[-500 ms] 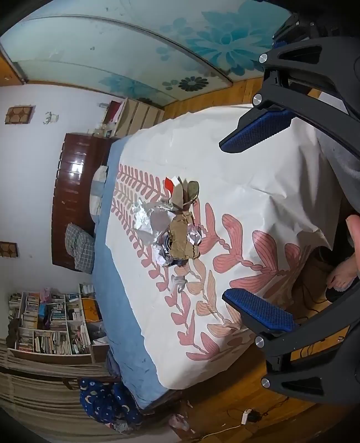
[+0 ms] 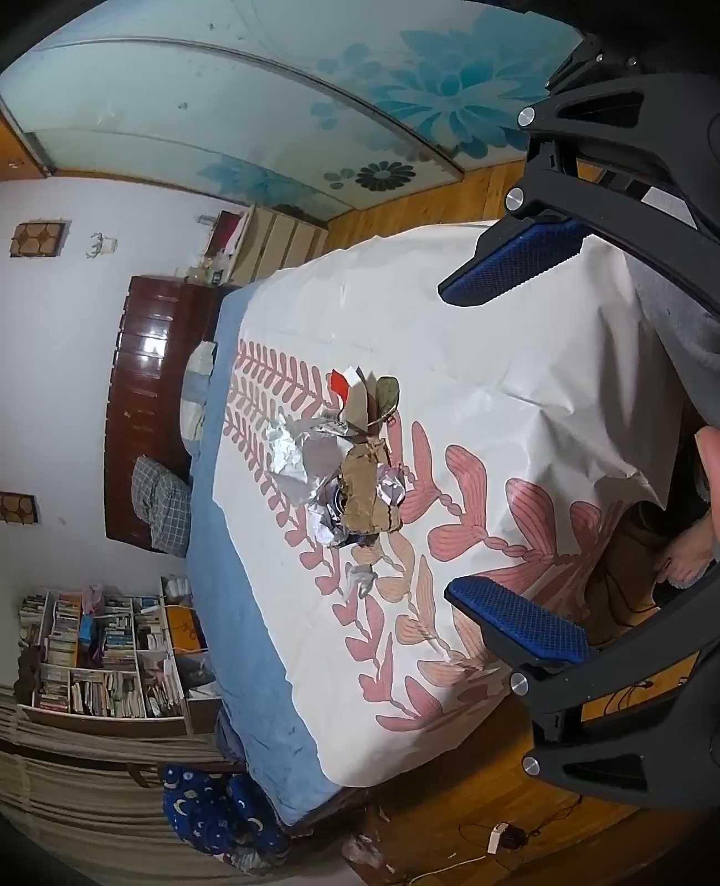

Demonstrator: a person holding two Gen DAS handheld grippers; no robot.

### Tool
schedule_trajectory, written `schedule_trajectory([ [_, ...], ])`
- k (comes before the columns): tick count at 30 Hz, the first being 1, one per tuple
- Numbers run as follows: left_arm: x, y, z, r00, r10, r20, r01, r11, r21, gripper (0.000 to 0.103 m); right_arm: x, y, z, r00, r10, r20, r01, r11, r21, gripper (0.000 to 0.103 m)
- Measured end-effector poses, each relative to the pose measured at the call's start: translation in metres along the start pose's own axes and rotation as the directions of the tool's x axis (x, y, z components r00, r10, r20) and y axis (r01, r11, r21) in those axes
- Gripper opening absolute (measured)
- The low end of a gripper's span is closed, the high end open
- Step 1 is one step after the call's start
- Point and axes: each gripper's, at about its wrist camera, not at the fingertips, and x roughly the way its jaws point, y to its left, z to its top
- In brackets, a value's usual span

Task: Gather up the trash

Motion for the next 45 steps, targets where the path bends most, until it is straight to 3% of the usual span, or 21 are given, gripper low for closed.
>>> schedule_trajectory([
  [14,-0.003,-0.002,-0.001,1.0,0.008,0.005,-0.008,1.0,0.0,0.097,0.001,-0.008,0.001,0.999,0.034,0.006,-0.034,0.999,0.021,0.096],
  [45,-0.006,0.002,0.001,1.0,0.008,0.001,-0.008,1.0,-0.01,0.097,0.003,-0.007,0.0,1.0,0.018,-0.004,-0.017,1.0,0.022,0.096],
])
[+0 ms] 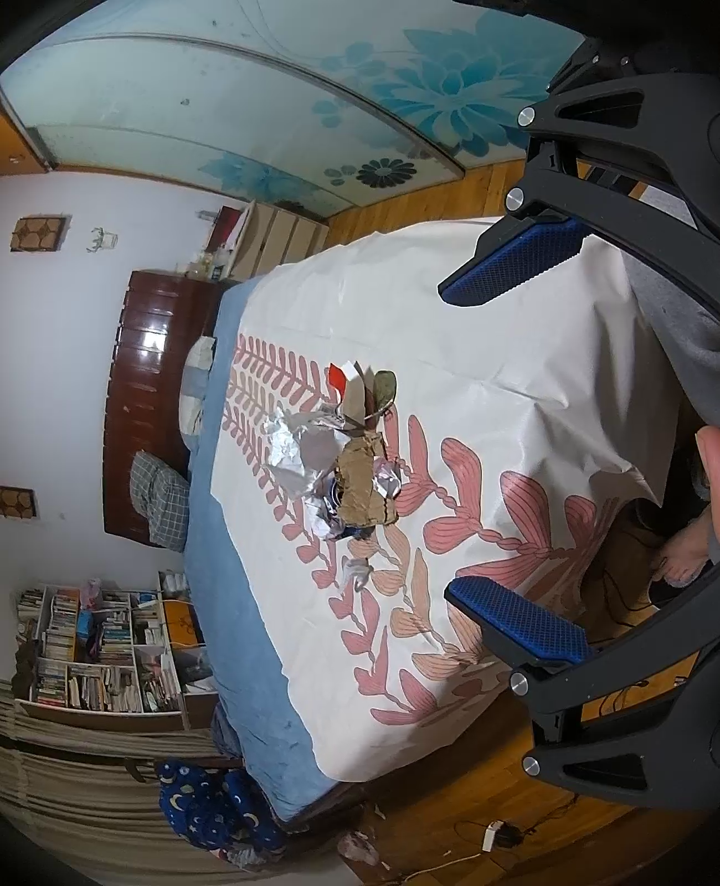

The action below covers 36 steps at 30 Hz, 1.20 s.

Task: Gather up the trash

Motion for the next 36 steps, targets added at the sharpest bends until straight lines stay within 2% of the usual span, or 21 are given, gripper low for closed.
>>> schedule_trajectory([
  [15,0.005,0.002,-0.001,1.0,-0.004,-0.014,0.004,1.0,-0.013,0.097,0.001,-0.003,0.0,1.0,0.0,-0.001,0.0,1.0,0.023,0.096],
  [23,0.007,0.009,-0.002,1.0,-0.012,-0.022,0.012,0.999,-0.037,0.097,0.02,-0.03,0.019,0.997,0.064,-0.049,-0.057,0.989,0.134,0.096],
  [25,0.008,0.011,-0.002,1.0,-0.019,-0.024,0.018,0.999,-0.043,0.097,0.037,-0.04,0.037,0.993,0.103,-0.059,-0.093,0.984,0.154,0.095],
  [27,0.009,0.013,-0.002,0.999,-0.021,-0.029,0.019,0.999,-0.045,0.097,0.061,-0.049,0.06,0.99,0.118,-0.081,-0.102,0.979,0.178,0.085],
  [30,0.015,0.015,0.0,0.999,-0.027,-0.038,0.025,0.999,-0.049,0.097,0.109,-0.062,0.101,0.984,0.139,-0.109,-0.113,0.97,0.217,0.082],
  [34,0.025,0.022,0.005,0.998,-0.037,-0.047,0.034,0.997,-0.063,0.097,0.192,-0.071,0.148,0.973,0.145,-0.177,-0.094,0.959,0.268,0.082],
  [36,0.033,0.029,0.009,0.998,-0.033,-0.05,0.029,0.997,-0.07,0.097,0.231,-0.07,0.165,0.965,0.159,-0.207,-0.095,0.953,0.289,0.078],
])
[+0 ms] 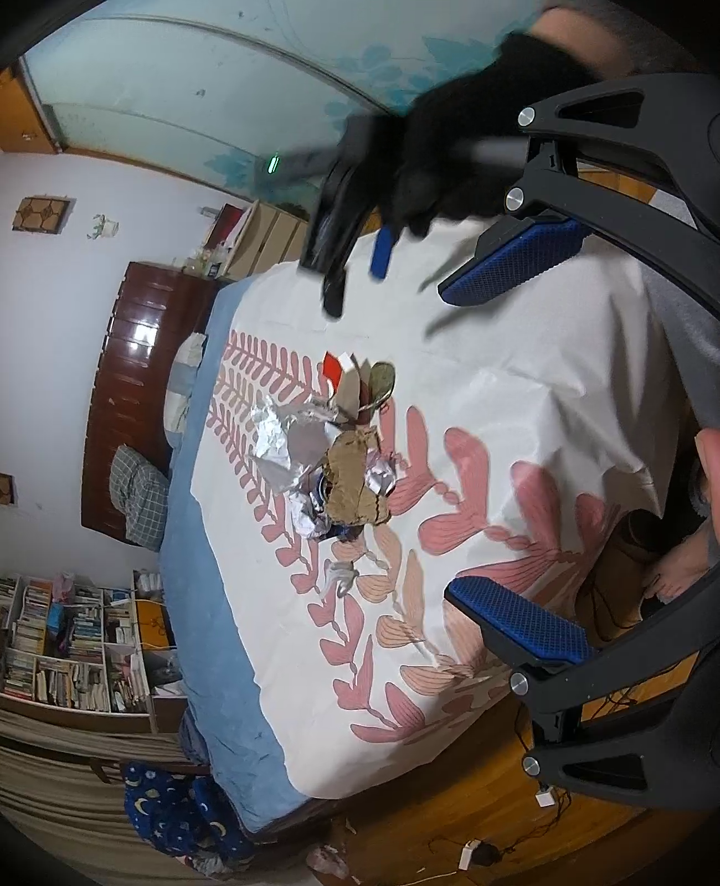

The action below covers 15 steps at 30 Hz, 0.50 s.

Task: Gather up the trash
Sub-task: 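Grasp the printed paper bag with the right tool while left tool grasps white paper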

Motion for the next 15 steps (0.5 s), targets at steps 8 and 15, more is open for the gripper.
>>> schedule_trajectory([
  [8,0.024,0.048,0.015,0.999,0.001,-0.034,-0.005,0.994,-0.112,0.097,0.114,-0.006,0.053,0.994,-0.067,-0.09,0.074,0.994,0.076,0.033],
  [15,0.056,0.089,0.027,0.997,0.016,-0.07,-0.027,0.986,-0.166,0.097,0.102,-0.009,0.045,0.999,0.032,-0.034,-0.03,0.997,0.068,0.007],
])
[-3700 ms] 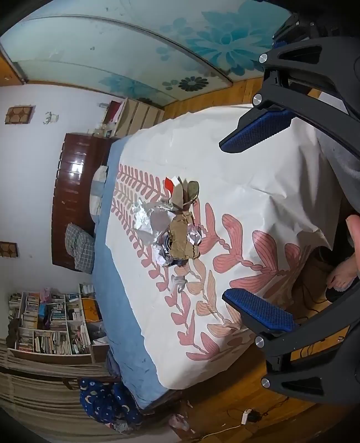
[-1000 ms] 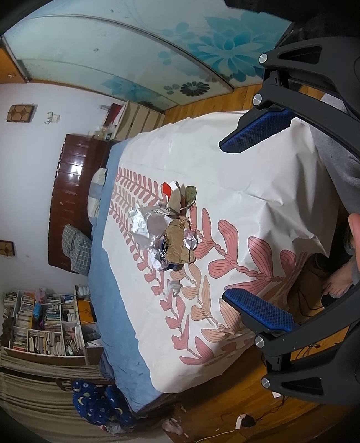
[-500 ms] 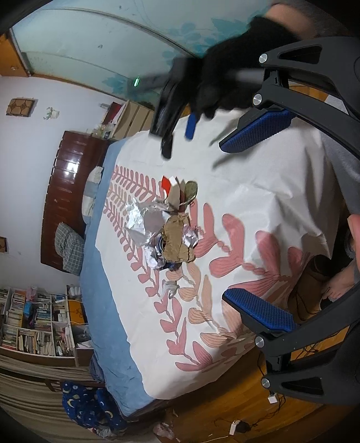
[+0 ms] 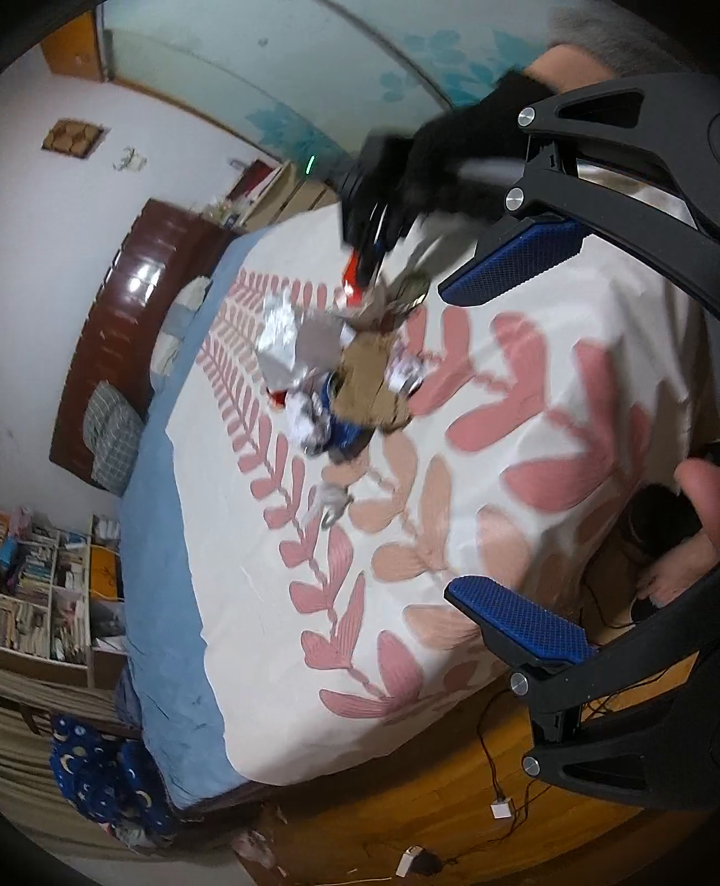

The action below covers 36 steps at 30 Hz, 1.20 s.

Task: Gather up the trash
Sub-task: 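Grasp the printed paper bag with the right tool while left tool grasps white paper, then carry both items to the red wastebasket and open both tools to drop them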

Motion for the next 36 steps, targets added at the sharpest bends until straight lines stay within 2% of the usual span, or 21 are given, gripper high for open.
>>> schedule_trajectory([
  [4,0.045,0.024,0.036,0.999,-0.035,-0.005,0.034,0.996,-0.084,0.097,-0.046,-0.004,-0.017,0.992,0.111,0.067,-0.113,0.993,0.022,0.007],
  [6,0.074,0.037,0.053,1.0,-0.024,-0.016,0.022,0.989,-0.145,0.097,-0.073,-0.007,-0.028,0.982,0.164,0.098,-0.167,0.986,0.024,0.007],
  [7,0.093,0.043,0.061,0.999,0.002,-0.036,-0.008,0.986,-0.167,0.097,-0.086,-0.007,-0.034,0.979,0.176,0.106,-0.178,0.984,0.014,0.007],
  [11,0.155,0.058,0.077,0.995,0.033,-0.093,-0.055,0.968,-0.246,0.097,-0.112,-0.012,-0.054,0.974,0.208,0.092,-0.207,0.978,-0.017,0.007],
  [16,0.203,0.048,0.079,0.986,0.079,-0.15,-0.111,0.968,-0.223,0.094,-0.129,-0.017,-0.084,0.978,0.202,0.053,-0.199,0.978,-0.057,0.007],
  [18,0.212,0.046,0.082,0.983,0.073,-0.171,-0.111,0.967,-0.228,0.071,-0.132,-0.019,-0.092,0.98,0.192,0.051,-0.189,0.98,-0.055,0.007],
  [19,0.216,0.045,0.081,0.976,0.1,-0.195,-0.143,0.964,-0.223,0.041,-0.137,-0.02,-0.098,0.979,0.198,0.042,-0.195,0.979,-0.053,0.007],
  [20,0.219,0.043,0.08,0.969,0.122,-0.215,-0.169,0.962,-0.213,0.022,-0.139,-0.022,-0.104,0.979,0.199,0.038,-0.198,0.979,-0.045,0.007],
  [21,0.221,0.042,0.078,0.967,0.124,-0.222,-0.172,0.962,-0.212,0.022,-0.14,-0.025,-0.109,0.98,0.196,0.041,-0.196,0.98,-0.026,0.007],
  [23,0.217,0.045,0.077,0.969,0.116,-0.217,-0.165,0.961,-0.222,0.013,-0.138,-0.034,-0.122,0.976,0.216,0.026,-0.216,0.976,0.026,0.007],
  [27,0.192,0.046,0.073,0.983,0.109,-0.148,-0.139,0.967,-0.214,0.012,-0.14,-0.037,-0.149,0.978,0.208,-0.004,-0.208,0.977,0.037,0.007],
  [28,0.179,0.042,0.073,0.984,0.12,-0.129,-0.143,0.971,-0.193,0.012,-0.144,-0.036,-0.154,0.977,0.211,-0.01,-0.211,0.977,0.028,0.007],
  [30,0.15,0.034,0.075,0.992,0.094,-0.09,-0.109,0.978,-0.181,0.012,-0.161,-0.032,-0.159,0.978,0.211,0.003,-0.211,0.978,0.004,0.007],
  [33,0.084,0.008,0.072,0.997,0.077,-0.004,-0.076,0.986,-0.151,0.012,-0.213,-0.027,-0.153,0.974,0.217,0.069,-0.213,0.975,-0.059,0.007],
  [35,0.024,-0.025,0.063,0.996,0.025,0.082,-0.016,0.994,-0.108,0.012,-0.256,-0.029,-0.151,0.97,0.213,0.118,-0.202,0.975,-0.095,0.007],
  [36,0.007,-0.041,0.059,0.994,0.007,0.105,0.001,0.997,-0.081,0.012,-0.288,-0.034,-0.148,0.967,0.202,0.155,-0.186,0.976,-0.114,0.007],
])
